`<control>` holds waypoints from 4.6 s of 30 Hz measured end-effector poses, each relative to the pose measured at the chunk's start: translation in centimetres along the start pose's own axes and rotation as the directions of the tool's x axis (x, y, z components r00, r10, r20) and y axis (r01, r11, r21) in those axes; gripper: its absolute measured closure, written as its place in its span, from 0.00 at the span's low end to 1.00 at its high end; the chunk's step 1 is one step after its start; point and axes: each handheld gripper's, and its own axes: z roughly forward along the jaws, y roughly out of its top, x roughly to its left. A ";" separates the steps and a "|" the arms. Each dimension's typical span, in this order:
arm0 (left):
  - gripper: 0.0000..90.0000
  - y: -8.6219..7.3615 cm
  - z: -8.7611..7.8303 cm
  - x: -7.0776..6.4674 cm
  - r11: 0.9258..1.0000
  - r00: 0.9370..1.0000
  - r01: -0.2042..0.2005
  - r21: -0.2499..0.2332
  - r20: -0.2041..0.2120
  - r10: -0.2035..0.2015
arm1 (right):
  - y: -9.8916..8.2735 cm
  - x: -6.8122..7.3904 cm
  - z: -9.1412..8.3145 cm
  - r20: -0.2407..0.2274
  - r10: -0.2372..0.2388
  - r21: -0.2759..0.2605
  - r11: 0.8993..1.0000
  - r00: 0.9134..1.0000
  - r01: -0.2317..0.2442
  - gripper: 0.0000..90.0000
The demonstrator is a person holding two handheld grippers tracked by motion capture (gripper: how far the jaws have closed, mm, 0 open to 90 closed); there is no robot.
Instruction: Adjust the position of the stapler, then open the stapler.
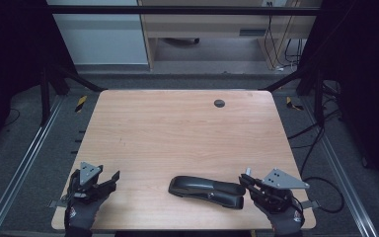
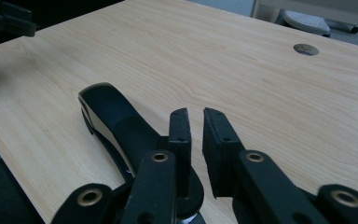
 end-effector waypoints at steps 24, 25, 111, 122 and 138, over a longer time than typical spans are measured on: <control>0.39 0.0 0.0 -0.1 1.000 1.000 -0.005 0.005 -0.001 0.005 | -0.9 2.4 1.3 -0.145 -0.008 0.042 0.999 0.989 0.014 1.00; 0.40 0.0 0.0 -0.1 1.000 1.000 -0.004 0.005 0.000 0.004 | -1.0 2.5 1.4 -0.151 -0.008 0.046 0.999 0.988 0.016 1.00; 0.37 1.9 -0.6 -3.7 0.990 0.985 -0.137 -0.035 0.105 0.139 | -2.9 -4.7 0.1 0.209 0.162 -0.063 0.986 0.964 -0.152 0.53; 0.35 3.5 -1.4 -5.5 0.979 0.972 -0.193 -0.062 0.123 0.199 | -4.8 -6.6 0.9 0.314 0.153 -0.009 0.987 0.937 -0.158 0.53; 0.32 5.3 -1.7 -9.7 0.939 0.928 -0.334 -0.081 0.147 0.343 | -5.6 -7.3 1.2 0.346 0.148 0.020 0.986 0.927 -0.166 0.56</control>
